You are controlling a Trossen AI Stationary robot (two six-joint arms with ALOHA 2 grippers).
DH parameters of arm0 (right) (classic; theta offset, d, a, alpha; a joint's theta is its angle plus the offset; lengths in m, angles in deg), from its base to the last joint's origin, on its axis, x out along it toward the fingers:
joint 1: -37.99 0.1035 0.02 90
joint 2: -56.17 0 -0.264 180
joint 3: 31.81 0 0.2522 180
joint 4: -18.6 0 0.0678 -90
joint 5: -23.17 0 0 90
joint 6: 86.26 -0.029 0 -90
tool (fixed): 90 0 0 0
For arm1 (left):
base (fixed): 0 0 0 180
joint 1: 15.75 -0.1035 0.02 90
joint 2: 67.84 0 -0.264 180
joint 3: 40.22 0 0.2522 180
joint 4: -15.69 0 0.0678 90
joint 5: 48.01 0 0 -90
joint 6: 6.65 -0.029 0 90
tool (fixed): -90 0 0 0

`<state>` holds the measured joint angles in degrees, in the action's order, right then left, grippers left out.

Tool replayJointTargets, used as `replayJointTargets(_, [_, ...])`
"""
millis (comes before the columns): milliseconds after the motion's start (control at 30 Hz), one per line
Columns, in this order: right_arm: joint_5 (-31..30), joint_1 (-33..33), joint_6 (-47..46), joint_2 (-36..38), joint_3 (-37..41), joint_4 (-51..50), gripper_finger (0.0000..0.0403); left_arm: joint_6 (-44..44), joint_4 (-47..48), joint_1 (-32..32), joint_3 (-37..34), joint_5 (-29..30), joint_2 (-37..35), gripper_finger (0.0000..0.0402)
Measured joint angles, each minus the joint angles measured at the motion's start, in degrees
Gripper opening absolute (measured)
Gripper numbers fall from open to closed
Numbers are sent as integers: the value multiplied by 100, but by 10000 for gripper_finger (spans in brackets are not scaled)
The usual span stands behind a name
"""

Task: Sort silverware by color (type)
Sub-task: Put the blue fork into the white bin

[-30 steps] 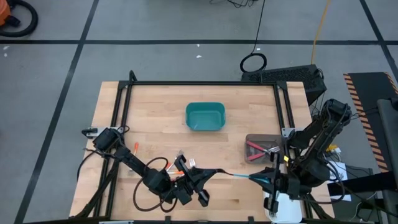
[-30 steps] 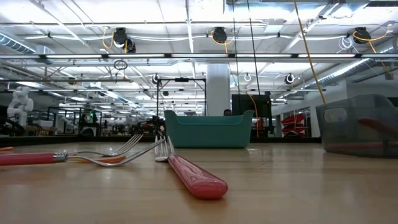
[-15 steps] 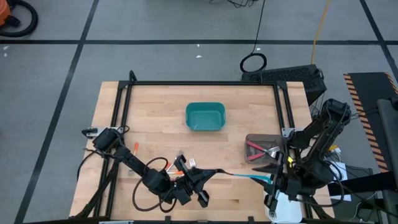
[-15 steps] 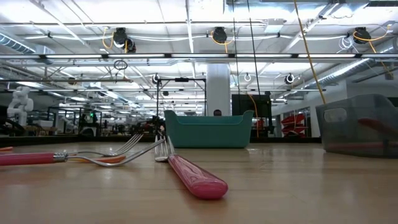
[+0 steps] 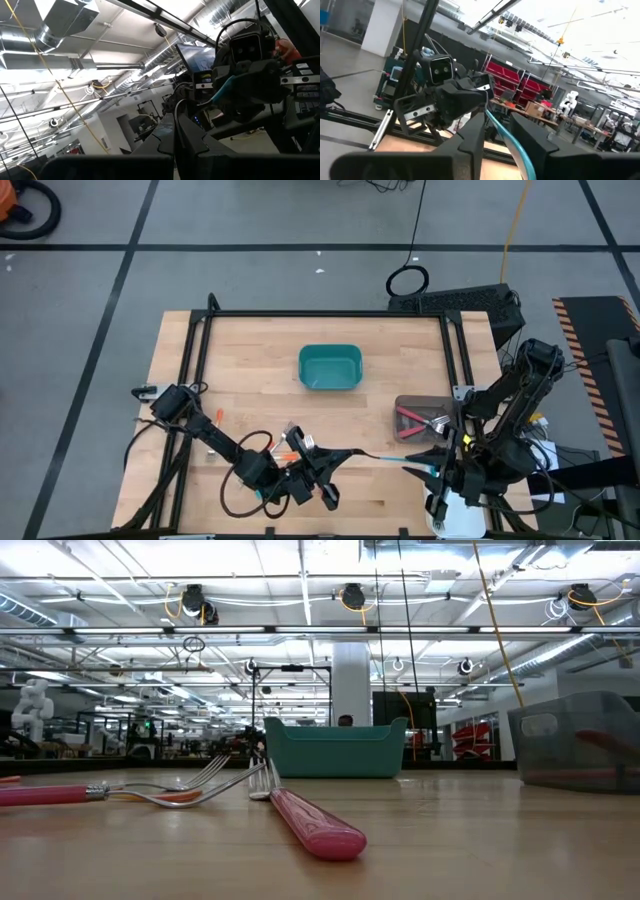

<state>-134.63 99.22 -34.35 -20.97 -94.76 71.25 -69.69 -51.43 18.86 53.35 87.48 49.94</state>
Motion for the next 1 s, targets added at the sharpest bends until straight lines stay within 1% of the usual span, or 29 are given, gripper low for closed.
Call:
replayJointTargets(67, [-102, 2, 8, 0, 0, -1, 64, -2, 0, 0, 0, 0, -1, 0])
replayJointTargets(200, [-243, 4, 126, 0, 0, -147, 15, 39, -6, -4, 0, 37, -2, 0])
replayJointTargets(300, [-312, 9, 105, -4, 0, -190, 11, 139, 42, -4, 0, 42, -1, 1])
replayJointTargets(367, [-486, 10, 150, -4, -59, -200, 12, 188, 131, -24, 0, 64, -2, 1])
replayJointTargets(433, [-618, 15, 192, -4, -179, -328, 9, 242, 248, -39, 0, 200, -7, 7])
replayJointTargets(533, [-738, 63, 261, -13, -476, -662, 5, 185, 311, -24, 2, 661, -17, 40])
replayJointTargets(667, [-823, 76, 259, -3, -962, -1257, 4, 166, 321, 92, 0, 1190, -50, 114])
replayJointTargets(733, [-870, 72, 222, 35, -1239, -1658, 4, 166, 321, 184, -2, 1316, -118, 148])
replayJointTargets(800, [-922, 70, 66, 99, -1516, -2141, 4, 227, 297, 275, -2, 1389, -167, 174])
replayJointTargets(867, [-968, 72, -84, 185, -1799, -2582, 4, 280, 284, 352, -2, 1575, -192, 189])
replayJointTargets(1000, [-1040, -14, -484, 458, -2397, -3526, 3, 123, 143, 447, 101, 1993, -192, 194])
